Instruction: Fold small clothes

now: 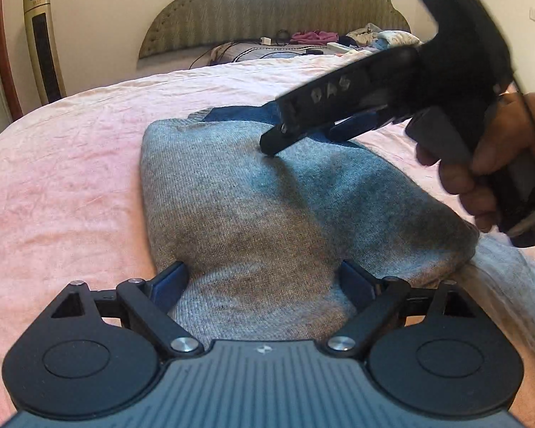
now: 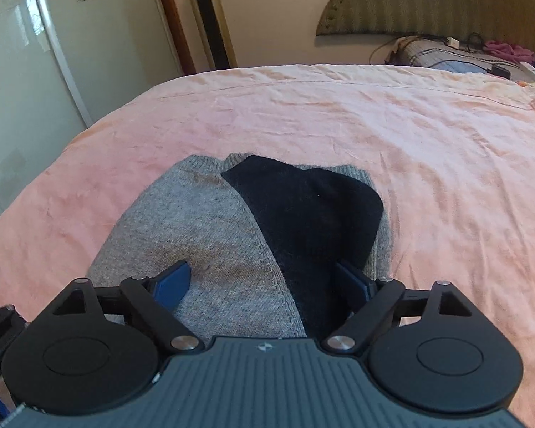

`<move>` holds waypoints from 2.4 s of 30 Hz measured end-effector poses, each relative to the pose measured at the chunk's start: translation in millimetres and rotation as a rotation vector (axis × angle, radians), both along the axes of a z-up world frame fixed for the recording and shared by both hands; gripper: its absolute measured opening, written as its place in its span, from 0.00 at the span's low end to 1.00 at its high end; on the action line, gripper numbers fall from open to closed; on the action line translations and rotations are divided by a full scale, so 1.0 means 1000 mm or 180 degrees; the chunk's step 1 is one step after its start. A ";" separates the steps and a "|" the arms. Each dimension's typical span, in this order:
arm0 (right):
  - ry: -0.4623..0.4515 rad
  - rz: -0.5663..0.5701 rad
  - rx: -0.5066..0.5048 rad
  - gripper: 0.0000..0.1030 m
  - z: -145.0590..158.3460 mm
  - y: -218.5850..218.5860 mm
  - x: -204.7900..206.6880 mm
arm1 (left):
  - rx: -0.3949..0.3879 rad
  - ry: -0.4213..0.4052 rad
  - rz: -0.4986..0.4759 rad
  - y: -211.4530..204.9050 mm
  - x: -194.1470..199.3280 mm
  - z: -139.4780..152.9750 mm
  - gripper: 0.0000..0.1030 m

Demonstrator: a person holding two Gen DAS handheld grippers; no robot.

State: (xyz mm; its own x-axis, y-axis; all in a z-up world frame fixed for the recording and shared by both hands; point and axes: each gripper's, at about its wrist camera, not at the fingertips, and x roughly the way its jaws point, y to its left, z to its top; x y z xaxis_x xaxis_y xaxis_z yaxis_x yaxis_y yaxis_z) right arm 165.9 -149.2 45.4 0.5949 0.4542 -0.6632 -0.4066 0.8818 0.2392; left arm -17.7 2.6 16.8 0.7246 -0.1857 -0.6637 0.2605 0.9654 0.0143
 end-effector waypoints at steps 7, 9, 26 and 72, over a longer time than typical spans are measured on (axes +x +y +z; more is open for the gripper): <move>-0.0115 0.0284 -0.0088 0.94 -0.018 0.000 -0.016 | 0.0008 -0.0030 -0.0014 0.000 0.002 0.000 0.90; 0.0035 0.0130 -0.0022 0.91 -0.005 -0.003 -0.016 | -0.0030 -0.0010 0.0063 0.006 -0.003 0.007 0.90; 0.1007 -0.0004 0.1280 0.88 -0.027 -0.099 -0.075 | -0.2654 0.1197 0.0514 0.113 0.014 -0.009 0.83; 0.0147 -0.0622 0.0280 1.00 -0.003 -0.080 -0.132 | -0.0581 -0.0005 0.0979 0.067 -0.061 0.014 0.80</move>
